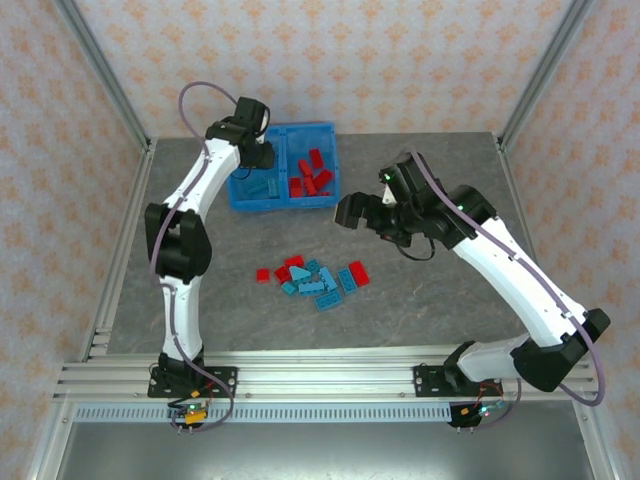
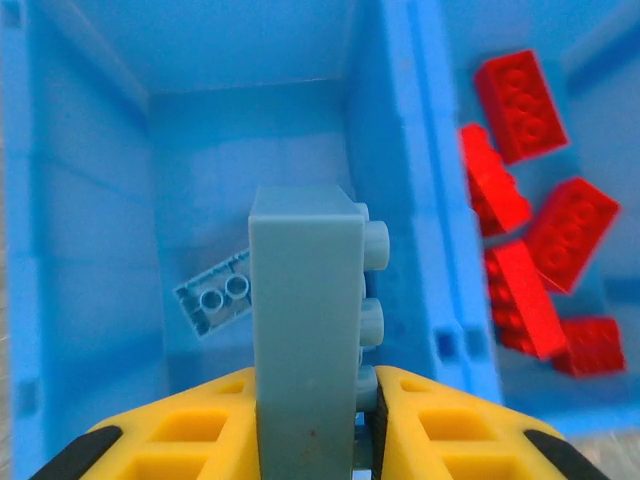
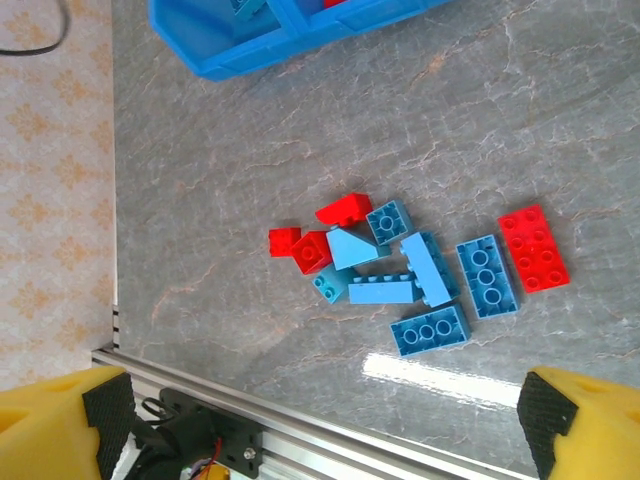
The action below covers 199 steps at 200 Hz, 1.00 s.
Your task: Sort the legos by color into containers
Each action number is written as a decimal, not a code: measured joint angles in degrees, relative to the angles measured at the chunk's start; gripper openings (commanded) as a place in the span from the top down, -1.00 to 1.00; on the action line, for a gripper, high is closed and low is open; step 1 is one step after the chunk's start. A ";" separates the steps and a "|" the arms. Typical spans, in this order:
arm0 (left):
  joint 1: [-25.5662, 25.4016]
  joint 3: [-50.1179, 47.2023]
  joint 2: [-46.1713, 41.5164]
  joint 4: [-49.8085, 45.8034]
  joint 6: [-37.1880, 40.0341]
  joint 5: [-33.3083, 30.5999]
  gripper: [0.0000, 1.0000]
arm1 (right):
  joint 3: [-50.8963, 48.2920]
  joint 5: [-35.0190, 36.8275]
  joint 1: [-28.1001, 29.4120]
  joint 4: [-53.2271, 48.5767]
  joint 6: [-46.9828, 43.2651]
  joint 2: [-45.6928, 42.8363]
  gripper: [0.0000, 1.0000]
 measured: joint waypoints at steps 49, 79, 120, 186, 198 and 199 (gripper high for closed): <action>2.27 2.84 8.57 0.31 -2.86 2.47 0.17 | 1.79 -0.72 0.00 0.20 1.38 1.88 -0.99; 2.16 3.30 8.63 0.44 -3.39 3.76 0.14 | 4.85 -1.77 0.00 0.28 1.38 5.01 -0.99; 2.08 0.57 2.95 1.14 -4.20 5.99 0.13 | 6.75 -3.48 0.00 0.42 0.72 10.05 -0.99; -4.68 -17.46 -34.69 2.54 -0.44 7.13 0.09 | 0.79 0.35 0.07 1.09 -1.55 11.96 -1.00; -7.28 -23.58 -41.44 2.97 2.05 7.63 0.07 | -1.40 1.38 0.22 1.20 -2.97 12.94 -0.98; -7.58 -24.50 -42.25 3.10 2.38 7.69 0.06 | -1.53 1.40 0.22 1.20 -3.04 13.00 -0.98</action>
